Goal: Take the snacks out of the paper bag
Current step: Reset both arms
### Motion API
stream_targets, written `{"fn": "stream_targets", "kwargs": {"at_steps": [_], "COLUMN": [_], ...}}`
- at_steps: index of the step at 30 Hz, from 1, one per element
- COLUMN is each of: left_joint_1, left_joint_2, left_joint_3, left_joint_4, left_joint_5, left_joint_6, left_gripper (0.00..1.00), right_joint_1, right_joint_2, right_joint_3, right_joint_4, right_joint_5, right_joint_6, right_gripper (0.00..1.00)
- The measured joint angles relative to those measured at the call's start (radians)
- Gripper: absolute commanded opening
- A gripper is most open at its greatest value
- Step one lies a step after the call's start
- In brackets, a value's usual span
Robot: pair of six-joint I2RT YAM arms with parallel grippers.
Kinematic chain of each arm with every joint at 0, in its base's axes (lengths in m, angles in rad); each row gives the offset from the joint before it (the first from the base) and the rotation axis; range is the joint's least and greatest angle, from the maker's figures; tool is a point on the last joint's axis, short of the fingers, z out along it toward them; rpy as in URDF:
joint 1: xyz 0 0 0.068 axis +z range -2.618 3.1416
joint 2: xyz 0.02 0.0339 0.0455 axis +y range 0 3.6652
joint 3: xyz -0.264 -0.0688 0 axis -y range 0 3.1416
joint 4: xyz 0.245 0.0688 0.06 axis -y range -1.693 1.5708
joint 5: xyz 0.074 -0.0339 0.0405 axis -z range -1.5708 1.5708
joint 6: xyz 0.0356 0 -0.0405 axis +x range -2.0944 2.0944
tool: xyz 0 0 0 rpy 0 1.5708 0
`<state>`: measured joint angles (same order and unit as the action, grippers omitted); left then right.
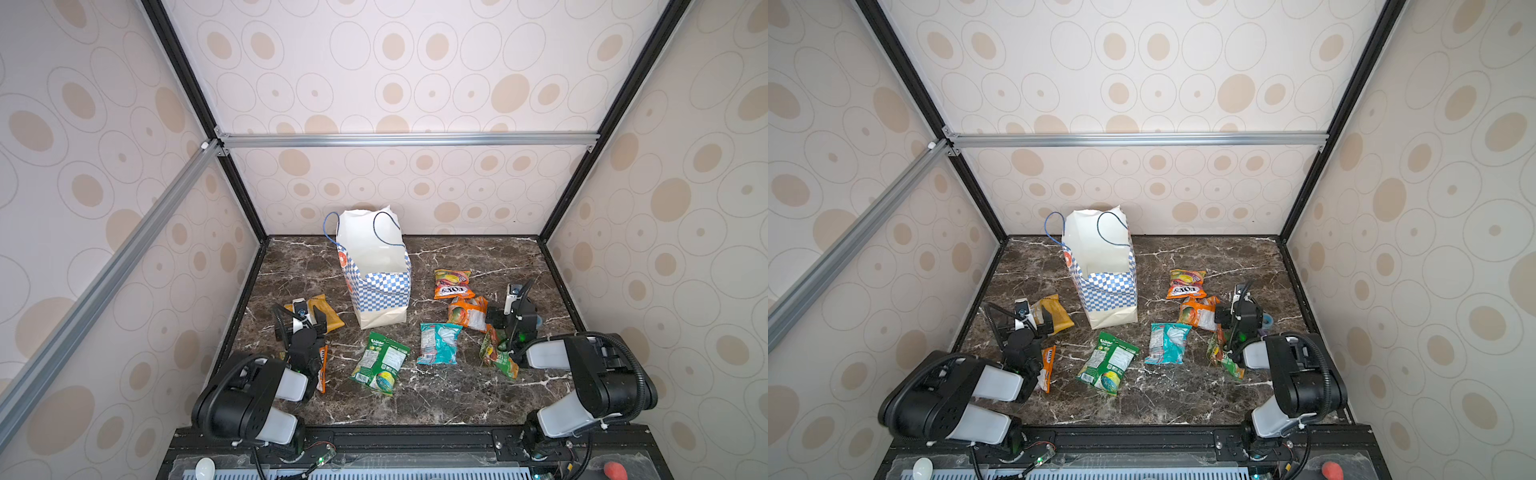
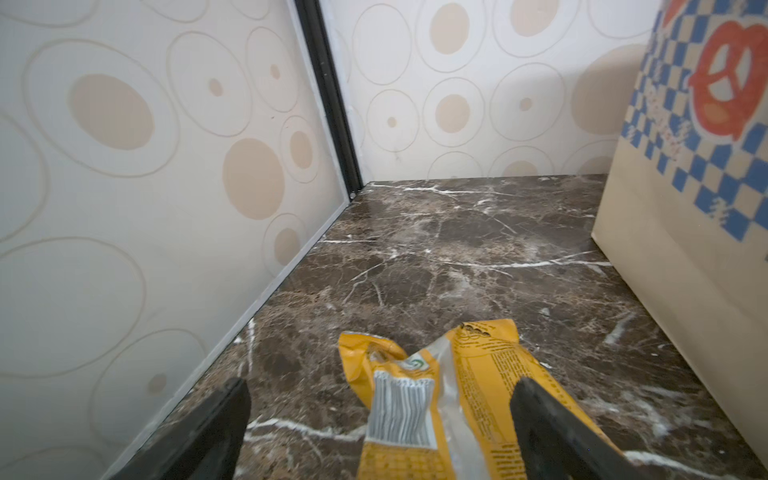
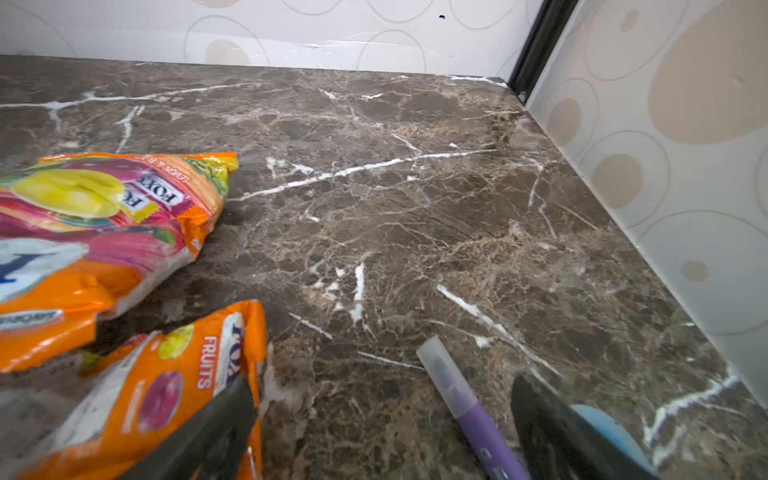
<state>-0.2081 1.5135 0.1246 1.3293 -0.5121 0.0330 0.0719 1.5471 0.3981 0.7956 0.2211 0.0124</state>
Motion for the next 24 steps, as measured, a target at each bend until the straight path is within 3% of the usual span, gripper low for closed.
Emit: {"fn": "stream_targets", "kwargs": {"at_steps": [5, 8, 18, 24], "left_joint_1": [0.158, 0.211, 0.212, 0.212], "left_joint_2": [0.042, 0.053, 0.054, 0.058], "left_joint_3": [0.013, 0.005, 0.023, 0.089], "left_joint_4": [0.076, 0.111, 0.101, 0.032], "left_joint_5": [0.217, 0.285, 0.357, 0.460], "left_joint_6": [-0.045, -0.080, -0.107, -0.088], "left_gripper": [0.98, 0.98, 0.98, 0.98], "right_joint_1": [-0.007, -0.007, -0.007, -0.007], "right_joint_2": [0.000, 0.001, 0.001, 0.001], "right_joint_3": [0.005, 0.005, 0.006, 0.006], "right_joint_4": [0.018, 0.022, 0.011, 0.007], "right_joint_5": [-0.028, -0.037, -0.042, -0.042], "right_joint_6": [0.001, 0.001, 0.001, 0.001], "right_gripper": [1.00, 1.00, 1.00, 1.00]}}
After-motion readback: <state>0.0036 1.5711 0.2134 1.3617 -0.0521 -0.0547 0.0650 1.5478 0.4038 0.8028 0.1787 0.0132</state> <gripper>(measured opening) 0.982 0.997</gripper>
